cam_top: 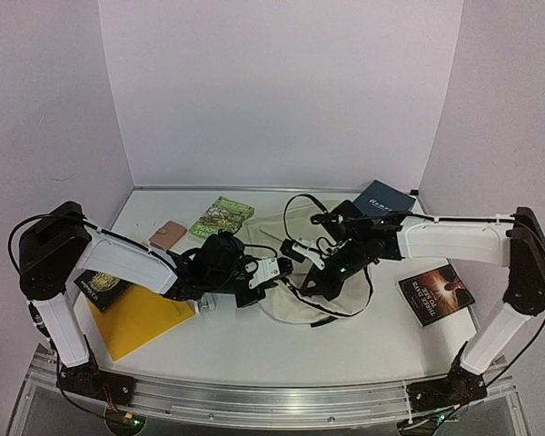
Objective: Pack the student bag
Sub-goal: Unzip the student bag at the center of the board.
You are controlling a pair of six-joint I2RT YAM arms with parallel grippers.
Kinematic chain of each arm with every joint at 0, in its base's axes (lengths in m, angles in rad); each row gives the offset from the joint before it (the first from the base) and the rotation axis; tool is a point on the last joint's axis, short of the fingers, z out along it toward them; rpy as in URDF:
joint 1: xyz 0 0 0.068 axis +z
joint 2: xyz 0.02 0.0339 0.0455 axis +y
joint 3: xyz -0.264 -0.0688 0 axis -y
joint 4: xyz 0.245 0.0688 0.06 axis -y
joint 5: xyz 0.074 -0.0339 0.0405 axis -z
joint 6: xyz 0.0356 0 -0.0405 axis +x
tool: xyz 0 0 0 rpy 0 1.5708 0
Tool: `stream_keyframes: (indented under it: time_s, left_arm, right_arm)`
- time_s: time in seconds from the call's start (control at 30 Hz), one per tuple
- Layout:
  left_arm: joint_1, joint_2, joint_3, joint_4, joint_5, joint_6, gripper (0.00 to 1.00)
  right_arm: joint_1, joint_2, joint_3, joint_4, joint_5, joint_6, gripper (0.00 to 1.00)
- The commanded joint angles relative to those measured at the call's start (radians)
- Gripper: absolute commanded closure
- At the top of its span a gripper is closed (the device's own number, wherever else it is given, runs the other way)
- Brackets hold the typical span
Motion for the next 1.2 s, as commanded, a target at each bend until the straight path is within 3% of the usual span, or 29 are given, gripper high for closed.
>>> stream_keyframes:
  time_s: [0.0, 0.33, 0.67, 0.9, 0.93, 1.03, 1.17]
  left_arm:
    - [0.080, -0.043, -0.026, 0.029, -0.124, -0.095, 1.00]
    - [0.077, -0.114, -0.082, 0.055, -0.056, -0.114, 1.00]
    - [0.150, -0.194, -0.151, 0.098, -0.064, -0.171, 1.00]
    - [0.187, -0.207, -0.147, 0.081, -0.049, -0.141, 0.99]
    - [0.186, -0.207, -0.141, 0.068, -0.035, -0.139, 0.95]
    - [0.127, -0.219, -0.122, 0.009, -0.026, -0.086, 0.64]
    - [0.054, -0.250, -0.087, -0.089, -0.033, -0.041, 0.40]
  right_arm:
    - [-0.021, -0.086, -0.073, -0.126, 0.073, -0.035, 1.00]
    - [-0.042, -0.050, 0.008, -0.113, 0.068, -0.034, 1.00]
    - [-0.115, -0.122, -0.102, -0.129, 0.124, -0.087, 1.00]
    - [-0.125, -0.146, -0.112, -0.140, 0.041, -0.085, 1.00]
    - [-0.125, -0.133, -0.095, -0.139, 0.022, -0.080, 1.00]
    - [-0.124, -0.103, -0.032, -0.138, -0.040, -0.061, 1.00]
    - [-0.125, -0.072, 0.034, -0.138, -0.106, -0.049, 1.00]
